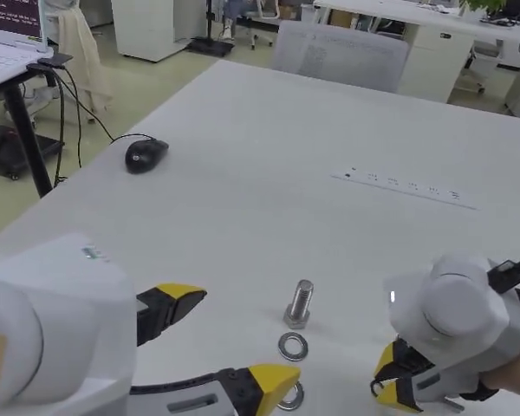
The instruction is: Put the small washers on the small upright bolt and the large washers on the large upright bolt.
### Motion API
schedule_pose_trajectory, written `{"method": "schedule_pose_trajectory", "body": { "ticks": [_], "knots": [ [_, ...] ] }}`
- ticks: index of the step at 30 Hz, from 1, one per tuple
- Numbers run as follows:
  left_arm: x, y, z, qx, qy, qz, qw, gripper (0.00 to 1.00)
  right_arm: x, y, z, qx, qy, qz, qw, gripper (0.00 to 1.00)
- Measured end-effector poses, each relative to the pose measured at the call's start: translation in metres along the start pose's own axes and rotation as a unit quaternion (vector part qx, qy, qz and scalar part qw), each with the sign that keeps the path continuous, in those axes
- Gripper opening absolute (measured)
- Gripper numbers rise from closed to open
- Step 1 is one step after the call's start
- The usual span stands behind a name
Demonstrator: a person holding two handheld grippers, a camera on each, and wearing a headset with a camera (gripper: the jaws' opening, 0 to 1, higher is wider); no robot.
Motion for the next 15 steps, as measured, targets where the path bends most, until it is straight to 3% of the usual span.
{"method": "schedule_pose_trajectory", "body": {
  "ticks": [6, 15],
  "knots": [
    [0.002, -0.001, 0.0, 0.001, 0.002, -0.004, 1.0, 0.62, -0.018, -0.006, -0.016, 0.03, -0.007, -0.021, 0.9993, 0.12],
    [0.004, 0.0, 0.003, 0.004, 0.0, -0.005, 1.0, 0.62, -0.039, -0.024, -0.03, 0.045, -0.002, -0.05, 0.9977, 0.12]
  ]
}}
Point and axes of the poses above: the centre of the closed fingertips' face, and the gripper's own axes: x roughly forward along the fingers, y roughly to its left, z roughly out of its top, the point moved 3 cm from there along -x, roughly backward along the fingers, and after that the axes turned 2 degrees about -z, right-handed, at the moved point
